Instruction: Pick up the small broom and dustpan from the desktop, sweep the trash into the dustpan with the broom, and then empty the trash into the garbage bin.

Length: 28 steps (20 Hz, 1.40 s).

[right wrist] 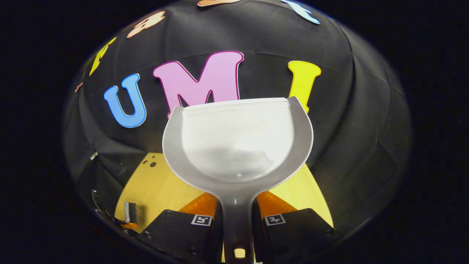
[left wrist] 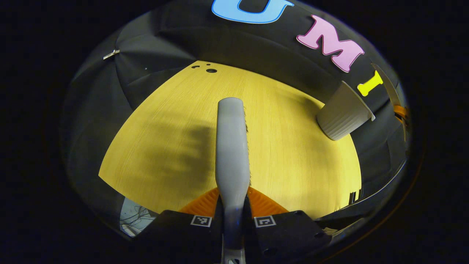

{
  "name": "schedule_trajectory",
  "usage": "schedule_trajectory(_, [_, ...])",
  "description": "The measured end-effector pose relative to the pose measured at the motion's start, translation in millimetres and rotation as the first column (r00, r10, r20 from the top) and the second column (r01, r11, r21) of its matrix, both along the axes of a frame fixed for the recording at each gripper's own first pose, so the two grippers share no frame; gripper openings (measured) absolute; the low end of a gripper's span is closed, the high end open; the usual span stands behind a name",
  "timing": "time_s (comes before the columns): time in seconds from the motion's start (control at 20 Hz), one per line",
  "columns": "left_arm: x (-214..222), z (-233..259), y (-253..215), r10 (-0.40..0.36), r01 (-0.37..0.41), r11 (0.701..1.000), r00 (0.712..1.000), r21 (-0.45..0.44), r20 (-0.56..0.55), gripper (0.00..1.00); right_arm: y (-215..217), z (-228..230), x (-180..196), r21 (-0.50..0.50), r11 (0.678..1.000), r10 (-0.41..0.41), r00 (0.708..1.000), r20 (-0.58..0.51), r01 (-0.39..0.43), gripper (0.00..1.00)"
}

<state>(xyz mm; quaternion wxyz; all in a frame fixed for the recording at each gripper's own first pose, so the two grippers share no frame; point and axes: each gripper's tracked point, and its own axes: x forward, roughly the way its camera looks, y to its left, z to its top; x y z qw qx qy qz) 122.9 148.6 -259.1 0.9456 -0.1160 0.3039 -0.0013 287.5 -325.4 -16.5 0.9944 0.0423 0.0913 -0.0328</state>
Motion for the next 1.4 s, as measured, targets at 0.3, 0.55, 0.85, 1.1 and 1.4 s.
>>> schedule_trajectory(0.3, [5,-21,6,-0.083,0.086,0.992,0.996,0.091,-0.037,0.28,5,-17,-1,0.029,0.999,0.019,1.0,-0.025,-0.019,0.37])
schedule_trajectory(0.55, [18,-26,-1,-0.121,0.126,0.983,0.992,0.135,-0.047,0.28,29,-73,4,0.071,0.996,0.07,0.991,-0.115,-0.062,0.37])
schedule_trajectory(0.85, [24,-32,-13,-0.16,0.17,0.972,0.984,0.16,-0.075,0.28,73,-170,-7,0.064,0.989,0.148,0.943,-0.297,-0.136,0.37])
schedule_trajectory(1.1, [35,-38,-13,-0.165,0.184,0.962,0.98,0.203,-0.11,0.28,102,-252,11,0.071,0.977,0.213,0.878,-0.428,-0.203,0.37])
schedule_trajectory(1.4, [56,-49,-16,-0.168,0.2,0.951,0.974,0.237,-0.15,0.28,115,-306,40,0.051,0.969,0.232,0.832,-0.504,-0.24,0.37])
